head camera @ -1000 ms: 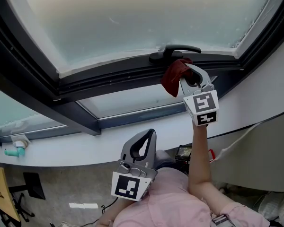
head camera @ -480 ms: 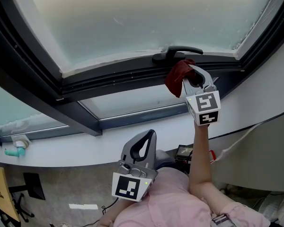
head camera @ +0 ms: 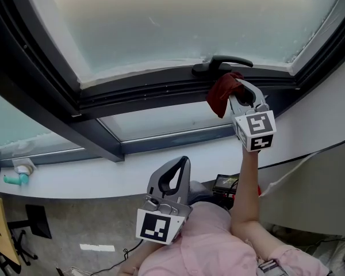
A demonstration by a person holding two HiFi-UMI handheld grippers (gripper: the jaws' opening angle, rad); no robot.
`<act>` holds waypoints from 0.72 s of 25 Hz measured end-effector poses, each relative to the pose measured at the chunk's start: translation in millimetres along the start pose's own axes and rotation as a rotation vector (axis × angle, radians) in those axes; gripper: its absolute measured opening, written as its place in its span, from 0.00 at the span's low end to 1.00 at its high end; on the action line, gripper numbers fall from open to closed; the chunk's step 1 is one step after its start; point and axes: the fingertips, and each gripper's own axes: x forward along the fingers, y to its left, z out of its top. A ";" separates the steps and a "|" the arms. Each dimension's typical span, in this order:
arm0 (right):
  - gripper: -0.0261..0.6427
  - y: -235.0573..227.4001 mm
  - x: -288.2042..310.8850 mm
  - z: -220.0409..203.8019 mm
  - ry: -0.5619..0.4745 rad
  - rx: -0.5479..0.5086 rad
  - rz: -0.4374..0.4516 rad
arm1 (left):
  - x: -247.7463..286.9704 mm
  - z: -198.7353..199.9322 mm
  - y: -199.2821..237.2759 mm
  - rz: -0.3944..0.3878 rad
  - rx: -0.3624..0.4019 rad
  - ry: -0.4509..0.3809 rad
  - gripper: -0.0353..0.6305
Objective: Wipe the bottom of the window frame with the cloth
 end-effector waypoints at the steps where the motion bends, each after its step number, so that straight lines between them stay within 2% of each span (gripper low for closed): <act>1: 0.13 -1.6 -0.7 -1.1 0.004 0.000 -0.001 | -1.5 0.8 1.5 0.006 -0.002 0.000 0.04; 12: 0.13 -6.9 -1.1 -2.9 0.005 -0.014 -0.009 | -15.5 2.4 16.0 0.072 -0.013 -0.007 0.04; 14: 0.13 -6.3 -1.9 -3.8 0.002 -0.014 -0.008 | -14.0 0.6 13.6 0.066 -0.015 -0.005 0.04; 18: 0.13 -10.2 -2.6 -5.4 -0.008 -0.015 -0.007 | -9.7 -12.7 4.3 0.020 0.039 0.046 0.04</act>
